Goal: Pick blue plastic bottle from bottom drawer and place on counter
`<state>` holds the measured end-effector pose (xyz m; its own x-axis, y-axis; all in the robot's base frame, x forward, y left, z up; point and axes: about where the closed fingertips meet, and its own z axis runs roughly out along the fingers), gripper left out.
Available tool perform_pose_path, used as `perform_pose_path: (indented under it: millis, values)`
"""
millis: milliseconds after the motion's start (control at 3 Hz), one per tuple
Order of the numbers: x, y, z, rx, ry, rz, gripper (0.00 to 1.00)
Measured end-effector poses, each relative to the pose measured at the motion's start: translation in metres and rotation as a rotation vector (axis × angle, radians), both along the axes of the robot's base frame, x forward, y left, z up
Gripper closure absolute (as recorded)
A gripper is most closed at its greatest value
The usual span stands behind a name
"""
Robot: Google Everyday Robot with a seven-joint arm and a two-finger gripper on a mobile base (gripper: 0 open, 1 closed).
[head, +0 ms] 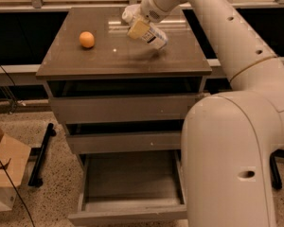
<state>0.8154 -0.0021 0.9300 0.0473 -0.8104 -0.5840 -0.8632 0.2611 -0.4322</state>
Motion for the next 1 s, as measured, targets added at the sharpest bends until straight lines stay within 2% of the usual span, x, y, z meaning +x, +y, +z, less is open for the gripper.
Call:
perform_pose_path:
  millis: [333,1000]
  values:
    - [0.0218,0.0216,-0.0238,0.080,0.043,-0.060,0.82]
    - [0.0244,0.0281,-0.0333,0.086,0.059,-0.063,0.35]
